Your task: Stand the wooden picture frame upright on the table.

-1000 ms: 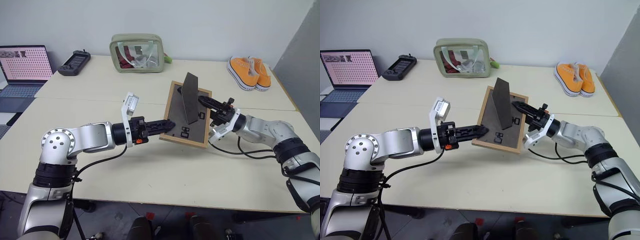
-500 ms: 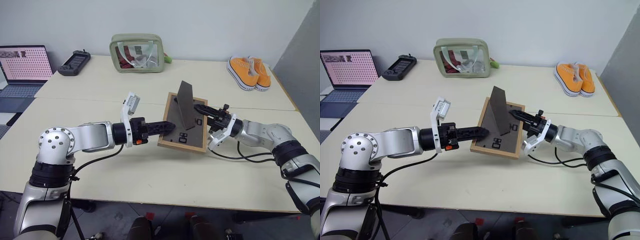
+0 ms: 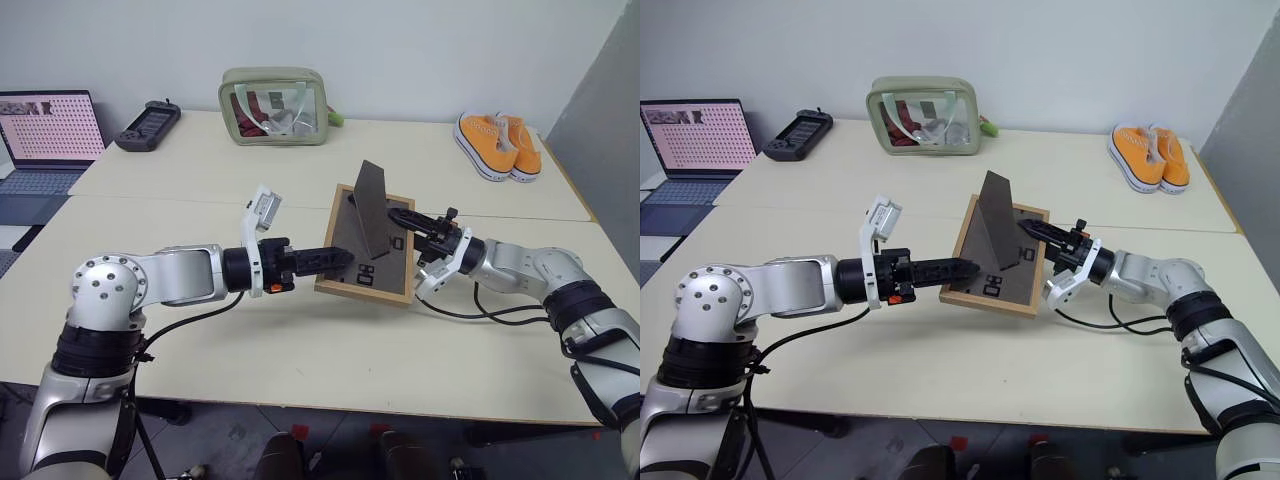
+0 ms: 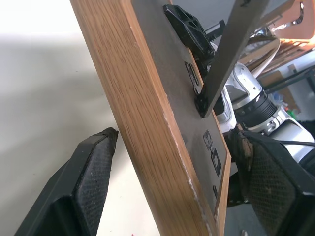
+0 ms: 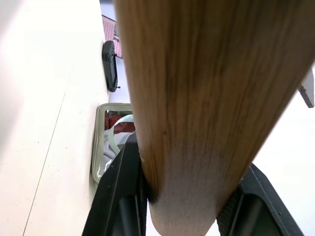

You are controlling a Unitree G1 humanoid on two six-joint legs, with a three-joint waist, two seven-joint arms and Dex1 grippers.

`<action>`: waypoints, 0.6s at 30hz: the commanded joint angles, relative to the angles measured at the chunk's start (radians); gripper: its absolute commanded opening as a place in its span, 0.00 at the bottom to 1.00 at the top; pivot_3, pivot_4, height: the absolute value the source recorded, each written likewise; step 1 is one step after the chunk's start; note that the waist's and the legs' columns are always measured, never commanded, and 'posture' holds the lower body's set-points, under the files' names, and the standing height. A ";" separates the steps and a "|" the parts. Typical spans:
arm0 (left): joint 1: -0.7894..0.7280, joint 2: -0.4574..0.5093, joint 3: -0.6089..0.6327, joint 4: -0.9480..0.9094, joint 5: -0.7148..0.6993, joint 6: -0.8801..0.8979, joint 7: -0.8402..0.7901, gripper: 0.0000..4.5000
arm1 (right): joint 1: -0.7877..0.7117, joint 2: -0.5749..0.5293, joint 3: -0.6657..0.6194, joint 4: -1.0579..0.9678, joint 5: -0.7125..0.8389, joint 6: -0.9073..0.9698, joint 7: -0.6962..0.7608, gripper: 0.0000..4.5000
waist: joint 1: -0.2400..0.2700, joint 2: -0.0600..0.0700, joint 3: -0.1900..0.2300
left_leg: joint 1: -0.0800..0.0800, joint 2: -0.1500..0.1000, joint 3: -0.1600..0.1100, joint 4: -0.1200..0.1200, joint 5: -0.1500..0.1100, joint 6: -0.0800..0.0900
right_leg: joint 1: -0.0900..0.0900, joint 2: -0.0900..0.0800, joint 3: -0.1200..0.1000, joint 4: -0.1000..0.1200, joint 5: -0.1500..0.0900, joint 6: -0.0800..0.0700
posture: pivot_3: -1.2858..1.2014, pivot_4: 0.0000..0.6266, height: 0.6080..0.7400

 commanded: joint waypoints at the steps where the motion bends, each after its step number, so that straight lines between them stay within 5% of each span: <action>1: 0.043 0.074 0.122 -0.141 0.161 -0.056 -0.159 0.86 | -0.045 0.010 -0.020 0.041 0.059 -0.025 0.013 0.30 | -0.003 0.000 0.000 | 0.000 0.000 0.000 0.000 0.000 0.000 | 0.000 0.000 0.000 0.000 0.000 0.000 | 0.52 0.24 1.00; 7: 0.239 0.144 0.241 -0.374 0.484 -0.234 -0.328 0.86 | -0.098 0.088 -0.053 0.233 0.222 -0.082 0.160 0.30 | -0.023 0.000 0.000 | 0.001 0.001 0.001 -0.001 -0.001 0.002 | 0.001 0.000 0.000 0.000 -0.001 -0.001 | 0.52 0.24 1.00; 13: 0.395 0.111 0.328 -0.492 0.600 -0.321 -0.305 0.86 | -0.129 0.191 -0.102 0.359 0.485 -0.137 0.453 0.30 | -0.026 0.000 0.000 | 0.001 0.001 0.001 -0.001 -0.002 0.003 | 0.002 0.000 0.000 -0.001 -0.001 -0.001 | 0.52 0.24 1.00; 18: 0.497 0.080 0.399 -0.551 0.603 -0.340 -0.250 0.86 | -0.103 0.368 -0.306 0.332 1.025 0.177 1.084 0.30 | -0.028 0.000 0.000 | 0.003 0.002 0.000 -0.001 -0.002 0.003 | 0.003 0.000 -0.001 0.000 -0.001 -0.001 | 0.52 0.24 1.00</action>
